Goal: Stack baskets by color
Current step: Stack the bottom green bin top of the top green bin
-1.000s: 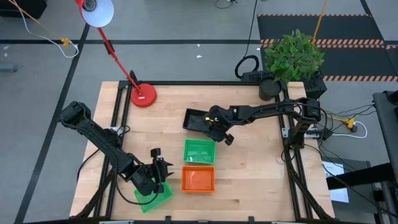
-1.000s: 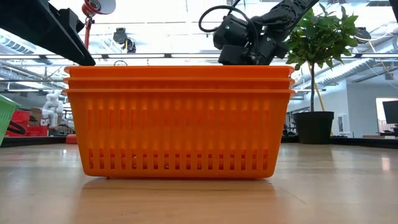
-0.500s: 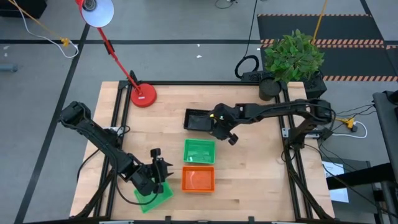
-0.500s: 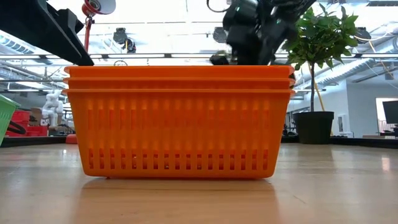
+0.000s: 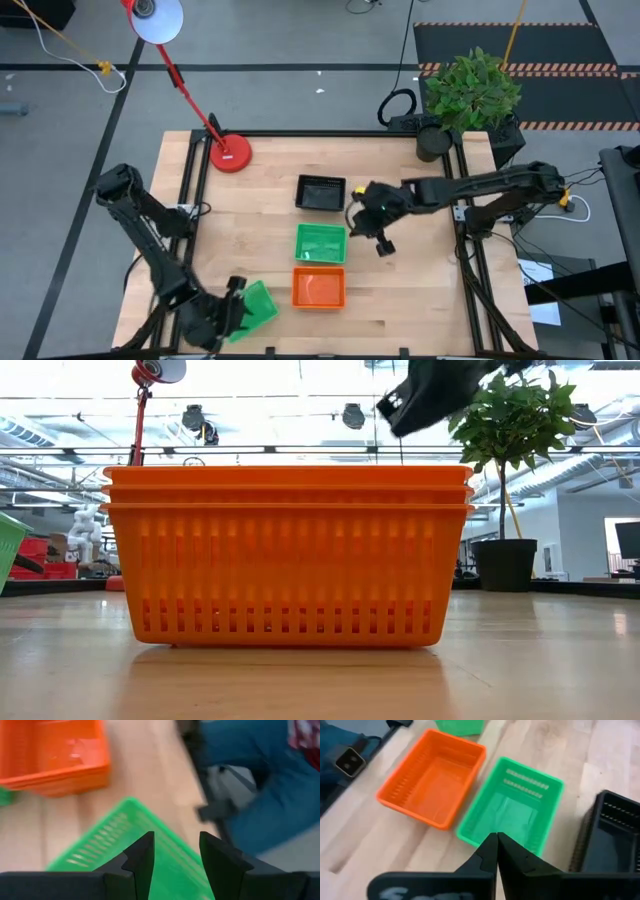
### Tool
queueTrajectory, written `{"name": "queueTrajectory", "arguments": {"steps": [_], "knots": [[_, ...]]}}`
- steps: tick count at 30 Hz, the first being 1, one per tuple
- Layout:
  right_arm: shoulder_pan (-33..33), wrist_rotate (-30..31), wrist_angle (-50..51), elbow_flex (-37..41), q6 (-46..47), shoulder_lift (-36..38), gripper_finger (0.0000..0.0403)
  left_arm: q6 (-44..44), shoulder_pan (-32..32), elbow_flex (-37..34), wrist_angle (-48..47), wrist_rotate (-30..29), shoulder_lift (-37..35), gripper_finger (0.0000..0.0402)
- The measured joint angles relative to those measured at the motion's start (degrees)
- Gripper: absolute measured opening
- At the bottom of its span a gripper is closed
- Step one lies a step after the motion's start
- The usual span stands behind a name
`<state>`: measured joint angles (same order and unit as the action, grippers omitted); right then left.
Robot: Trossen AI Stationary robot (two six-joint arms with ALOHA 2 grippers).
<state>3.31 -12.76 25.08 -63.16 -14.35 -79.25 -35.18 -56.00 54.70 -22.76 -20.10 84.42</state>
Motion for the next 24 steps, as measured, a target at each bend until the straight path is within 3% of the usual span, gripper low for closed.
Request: {"name": "queueTrajectory", "arguments": {"steps": [3, 10, 16, 24], "knots": [[4.13, 3.34, -0.28, 0.0, 3.02, 0.24, 0.0004, -1.18, -3.0, 1.23, -3.8, 0.61, 0.0, 0.0159], [11.47, 9.84, -3.87, 3.28, 5.86, 0.14, 0.0004, -13.2, -5.6, 1.71, -12.22, 0.74, 0.93, 0.0159], [13.88, 10.0, -8.72, 8.41, 7.22, 0.53, 0.0004, -19.55, -7.38, 1.68, -14.02, 4.69, 2.48, 0.0159], [14.43, 9.89, -8.64, 9.92, 7.87, 0.51, 0.0004, -24.19, -10.44, 1.68, -14.97, 4.75, 2.54, 0.0159]]}}
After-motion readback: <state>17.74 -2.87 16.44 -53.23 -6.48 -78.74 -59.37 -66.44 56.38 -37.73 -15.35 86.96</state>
